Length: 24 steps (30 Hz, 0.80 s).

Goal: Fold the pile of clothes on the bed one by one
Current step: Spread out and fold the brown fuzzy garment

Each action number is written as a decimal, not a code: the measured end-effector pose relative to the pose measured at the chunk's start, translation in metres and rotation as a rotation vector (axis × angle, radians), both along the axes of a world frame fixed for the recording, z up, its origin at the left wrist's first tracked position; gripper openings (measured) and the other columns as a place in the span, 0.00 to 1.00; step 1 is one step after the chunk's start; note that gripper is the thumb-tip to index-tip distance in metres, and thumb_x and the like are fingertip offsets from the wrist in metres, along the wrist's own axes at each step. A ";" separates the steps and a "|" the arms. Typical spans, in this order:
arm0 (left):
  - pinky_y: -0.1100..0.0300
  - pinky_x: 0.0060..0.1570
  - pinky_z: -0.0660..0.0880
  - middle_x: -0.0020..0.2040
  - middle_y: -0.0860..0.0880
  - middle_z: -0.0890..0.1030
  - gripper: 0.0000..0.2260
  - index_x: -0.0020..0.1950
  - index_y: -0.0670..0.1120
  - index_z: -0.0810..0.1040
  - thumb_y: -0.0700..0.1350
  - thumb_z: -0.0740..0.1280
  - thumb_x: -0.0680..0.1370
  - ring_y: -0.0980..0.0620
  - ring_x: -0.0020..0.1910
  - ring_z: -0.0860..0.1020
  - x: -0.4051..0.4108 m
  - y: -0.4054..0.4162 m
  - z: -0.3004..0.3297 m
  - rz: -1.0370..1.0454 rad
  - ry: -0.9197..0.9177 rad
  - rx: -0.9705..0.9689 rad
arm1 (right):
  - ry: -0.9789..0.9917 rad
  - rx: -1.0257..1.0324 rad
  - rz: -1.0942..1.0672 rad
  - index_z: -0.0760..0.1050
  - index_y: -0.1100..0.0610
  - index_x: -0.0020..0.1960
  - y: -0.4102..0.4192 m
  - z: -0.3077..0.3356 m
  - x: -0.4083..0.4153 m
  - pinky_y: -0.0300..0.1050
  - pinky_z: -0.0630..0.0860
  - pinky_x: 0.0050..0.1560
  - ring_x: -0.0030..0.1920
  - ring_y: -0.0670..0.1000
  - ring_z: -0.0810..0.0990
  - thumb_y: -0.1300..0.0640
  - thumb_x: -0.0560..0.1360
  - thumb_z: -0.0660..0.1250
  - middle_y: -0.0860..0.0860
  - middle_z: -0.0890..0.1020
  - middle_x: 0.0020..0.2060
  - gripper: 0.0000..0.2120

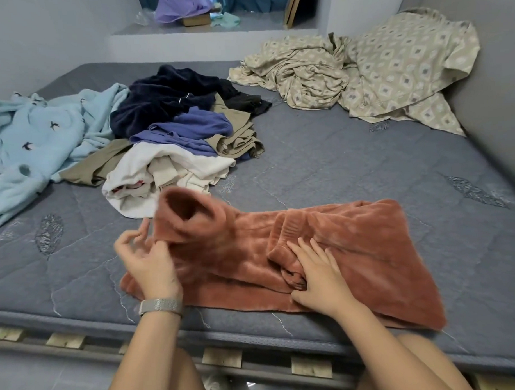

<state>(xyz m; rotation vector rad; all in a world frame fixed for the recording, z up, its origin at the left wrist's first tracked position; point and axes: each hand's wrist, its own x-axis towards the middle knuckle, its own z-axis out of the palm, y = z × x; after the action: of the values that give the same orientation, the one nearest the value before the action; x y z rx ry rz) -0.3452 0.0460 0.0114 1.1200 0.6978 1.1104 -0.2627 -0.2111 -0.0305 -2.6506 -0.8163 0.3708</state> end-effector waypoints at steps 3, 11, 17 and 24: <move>0.62 0.49 0.77 0.54 0.43 0.79 0.20 0.53 0.54 0.68 0.28 0.61 0.75 0.55 0.45 0.80 -0.023 -0.001 -0.001 0.050 0.029 -0.235 | -0.004 -0.009 -0.008 0.46 0.43 0.78 0.001 0.000 0.000 0.52 0.40 0.76 0.78 0.49 0.40 0.50 0.66 0.70 0.46 0.47 0.78 0.48; 0.57 0.57 0.69 0.57 0.51 0.73 0.20 0.61 0.56 0.73 0.41 0.64 0.71 0.56 0.53 0.73 -0.035 0.017 -0.006 -0.289 0.611 0.182 | 0.001 -0.020 -0.006 0.45 0.43 0.78 0.004 0.002 -0.001 0.54 0.40 0.77 0.78 0.50 0.40 0.48 0.66 0.69 0.46 0.47 0.78 0.48; 0.45 0.73 0.49 0.73 0.63 0.45 0.45 0.68 0.74 0.55 0.69 0.68 0.52 0.55 0.74 0.41 -0.046 0.009 -0.025 -1.015 1.174 1.162 | 0.077 0.039 0.025 0.48 0.43 0.78 0.000 0.002 0.007 0.52 0.40 0.77 0.78 0.49 0.41 0.51 0.66 0.69 0.46 0.49 0.78 0.46; 0.50 0.52 0.74 0.51 0.40 0.81 0.11 0.52 0.44 0.79 0.49 0.64 0.76 0.39 0.53 0.78 -0.019 0.031 -0.018 -0.142 0.976 0.386 | 0.022 0.064 0.057 0.52 0.48 0.78 -0.003 0.007 0.008 0.48 0.45 0.76 0.78 0.50 0.47 0.56 0.72 0.64 0.49 0.54 0.78 0.37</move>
<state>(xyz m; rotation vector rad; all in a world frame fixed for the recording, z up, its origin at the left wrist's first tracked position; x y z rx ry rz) -0.3646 0.0770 -0.0068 2.0451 1.1453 0.5280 -0.2552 -0.2141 -0.0239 -2.5643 -0.8830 0.3807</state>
